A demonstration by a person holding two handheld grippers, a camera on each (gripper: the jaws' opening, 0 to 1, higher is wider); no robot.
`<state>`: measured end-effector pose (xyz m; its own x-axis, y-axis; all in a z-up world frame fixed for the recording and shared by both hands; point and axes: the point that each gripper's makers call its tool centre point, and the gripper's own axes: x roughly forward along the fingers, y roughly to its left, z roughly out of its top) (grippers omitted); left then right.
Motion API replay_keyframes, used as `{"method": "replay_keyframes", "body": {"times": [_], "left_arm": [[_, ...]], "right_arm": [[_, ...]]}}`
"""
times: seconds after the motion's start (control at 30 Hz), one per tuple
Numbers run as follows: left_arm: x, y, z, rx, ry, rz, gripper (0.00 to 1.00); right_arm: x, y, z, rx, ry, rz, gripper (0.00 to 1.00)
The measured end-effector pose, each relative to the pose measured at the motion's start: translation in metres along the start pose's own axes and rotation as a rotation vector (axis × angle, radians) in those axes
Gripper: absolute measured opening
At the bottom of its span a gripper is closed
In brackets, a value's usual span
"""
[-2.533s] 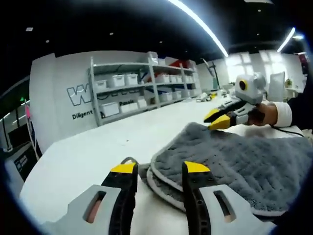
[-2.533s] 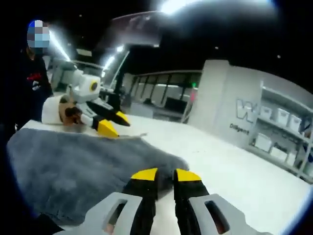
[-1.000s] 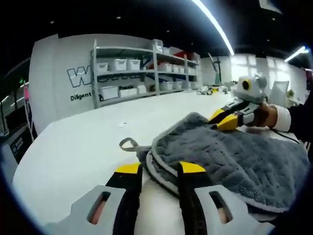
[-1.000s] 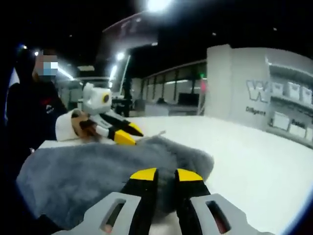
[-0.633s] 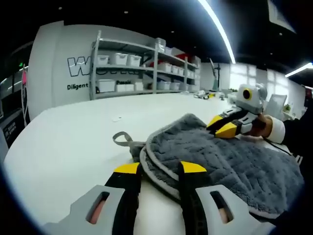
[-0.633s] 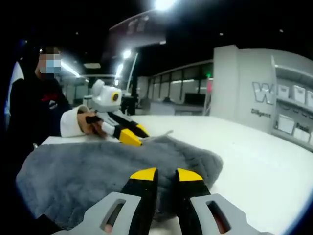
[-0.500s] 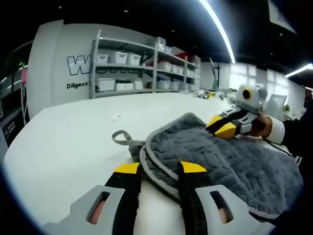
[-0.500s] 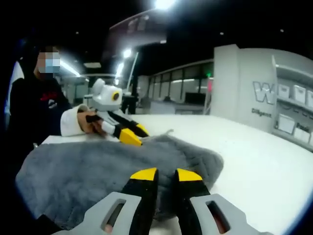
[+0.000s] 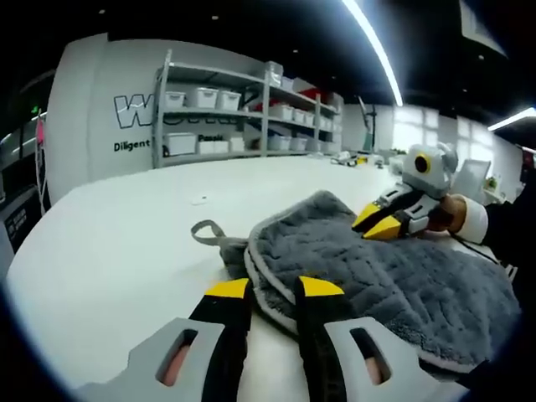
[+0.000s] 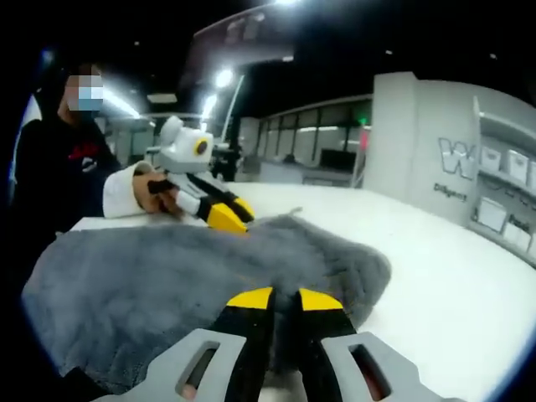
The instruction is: Open the folded towel by lifting each exposed corner and separating the folded layers until the towel lies flat within the target outline without major curled edges
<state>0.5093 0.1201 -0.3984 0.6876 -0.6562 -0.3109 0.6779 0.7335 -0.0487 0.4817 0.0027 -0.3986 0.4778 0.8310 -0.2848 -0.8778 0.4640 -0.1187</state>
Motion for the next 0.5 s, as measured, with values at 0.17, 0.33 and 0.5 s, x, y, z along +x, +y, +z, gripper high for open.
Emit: {"method": "replay_keyframes", "body": {"times": [0.17,0.33,0.5], "left_arm": [[-0.0012,-0.0029,0.0023,0.053,-0.007,0.003,0.1],[-0.0013,-0.0035,0.003,0.074,-0.007,0.007,0.08],[-0.0037,-0.0056,0.0086,0.107,-0.028,0.013,0.05]], "right_arm": [[0.0,0.0007,0.0001,-0.015,0.002,-0.003,0.04],[0.0,0.0011,0.0006,-0.033,0.004,-0.007,0.04],[-0.0024,-0.0006,0.0057,0.082,-0.036,0.01,0.04]]}}
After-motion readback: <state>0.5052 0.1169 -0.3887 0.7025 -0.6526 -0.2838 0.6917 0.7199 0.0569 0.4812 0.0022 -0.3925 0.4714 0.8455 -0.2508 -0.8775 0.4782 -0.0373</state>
